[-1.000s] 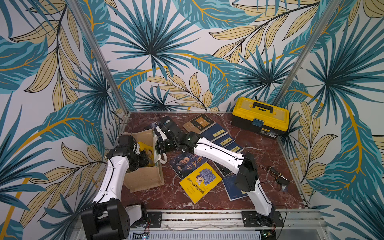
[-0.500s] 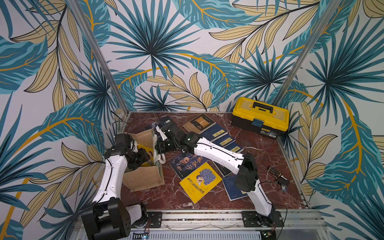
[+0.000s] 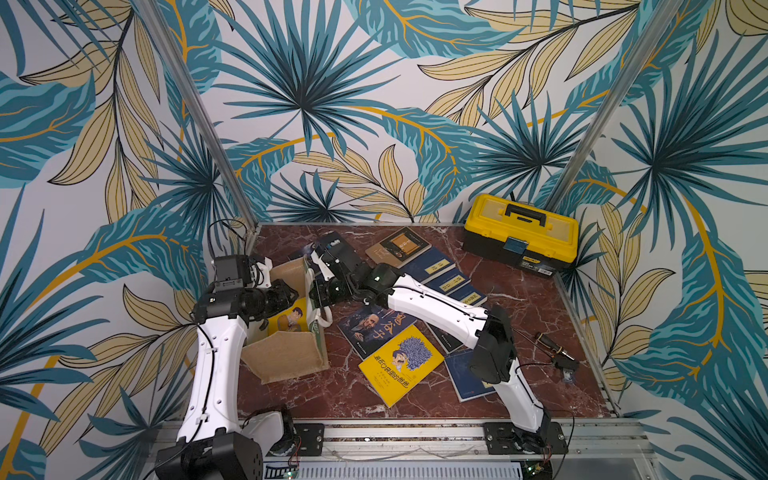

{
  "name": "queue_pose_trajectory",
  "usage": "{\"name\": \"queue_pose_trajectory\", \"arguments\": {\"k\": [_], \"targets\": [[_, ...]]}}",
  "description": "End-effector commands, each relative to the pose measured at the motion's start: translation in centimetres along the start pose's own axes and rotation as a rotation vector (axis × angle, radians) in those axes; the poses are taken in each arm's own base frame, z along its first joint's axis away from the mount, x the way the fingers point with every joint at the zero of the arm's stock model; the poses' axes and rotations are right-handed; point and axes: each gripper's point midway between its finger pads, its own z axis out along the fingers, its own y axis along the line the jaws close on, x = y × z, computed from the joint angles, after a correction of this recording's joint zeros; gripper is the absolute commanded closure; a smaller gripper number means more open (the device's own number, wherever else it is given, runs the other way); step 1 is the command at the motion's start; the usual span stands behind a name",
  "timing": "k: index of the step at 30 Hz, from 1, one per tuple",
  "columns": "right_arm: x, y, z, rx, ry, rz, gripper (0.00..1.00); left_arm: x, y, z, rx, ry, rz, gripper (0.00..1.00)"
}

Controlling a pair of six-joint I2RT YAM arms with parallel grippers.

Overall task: Put the books into the canvas bag
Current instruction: Place the book in the canvas bag.

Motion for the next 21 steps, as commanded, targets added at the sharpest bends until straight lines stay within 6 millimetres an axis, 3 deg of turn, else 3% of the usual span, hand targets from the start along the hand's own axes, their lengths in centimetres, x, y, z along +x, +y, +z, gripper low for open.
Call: {"name": "queue_pose_trajectory", "arguments": {"k": [1,3,6,8,14,21], "targets": [[0.2,-0.4,0.9,0.021,-0.002,-0.018,1.00,2.1,2.2,2.3,-0.048,0.097,-0.068,0.70],[0.1,-0.5,0.7,0.027,-0.003,-0.021,0.88,2.4,2.5,3.0,-0.051,0.119,-0.079,0.69],[-0.2,-0.6,-0.1,0.047,-0.009,-0.027,0.58,1.8,2.1,2.5,-0.041,0.098,-0.063,0.66],[-0.5,-0.8,-0.8,0.066,-0.018,-0.032,0.51,1.0,1.3,1.6,-0.030,0.059,-0.042,0.65],[-1.7,-1.5,-4.3,0.132,-0.057,-0.034,0.44,-1.4,-1.8,-2.2,0.022,-0.081,0.025,0.64],[-0.5,-5.9,-8.9,0.262,-0.107,0.062,0.42,-1.4,-7.2,-5.4,0.074,-0.174,0.185,0.63]]}}
